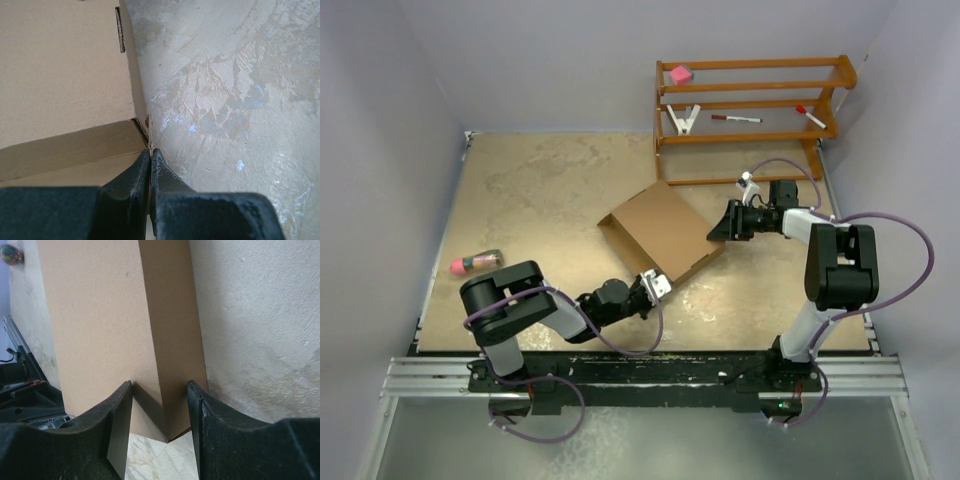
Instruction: Fold the paper box
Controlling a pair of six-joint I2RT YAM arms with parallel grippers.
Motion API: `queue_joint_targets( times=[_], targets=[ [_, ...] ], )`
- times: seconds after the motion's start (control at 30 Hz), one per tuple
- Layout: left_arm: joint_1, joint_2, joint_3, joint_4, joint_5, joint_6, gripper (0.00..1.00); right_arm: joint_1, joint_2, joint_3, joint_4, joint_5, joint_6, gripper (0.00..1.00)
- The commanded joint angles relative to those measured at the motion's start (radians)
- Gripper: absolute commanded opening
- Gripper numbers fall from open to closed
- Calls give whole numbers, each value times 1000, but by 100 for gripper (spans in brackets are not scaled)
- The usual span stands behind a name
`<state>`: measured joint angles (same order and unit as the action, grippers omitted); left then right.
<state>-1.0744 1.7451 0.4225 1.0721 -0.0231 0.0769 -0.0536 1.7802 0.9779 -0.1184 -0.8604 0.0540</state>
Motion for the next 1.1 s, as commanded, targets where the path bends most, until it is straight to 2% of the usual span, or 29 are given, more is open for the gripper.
queue_joint_targets(
  times=[0.0,1.07],
  targets=[
    [10,16,-27,62,-11,-31,4,-9,31,16,-7,128,-30,47],
    [30,51,-66,165,-32,-90,4,-9,45,20,-17,136,-34,46]
  ],
)
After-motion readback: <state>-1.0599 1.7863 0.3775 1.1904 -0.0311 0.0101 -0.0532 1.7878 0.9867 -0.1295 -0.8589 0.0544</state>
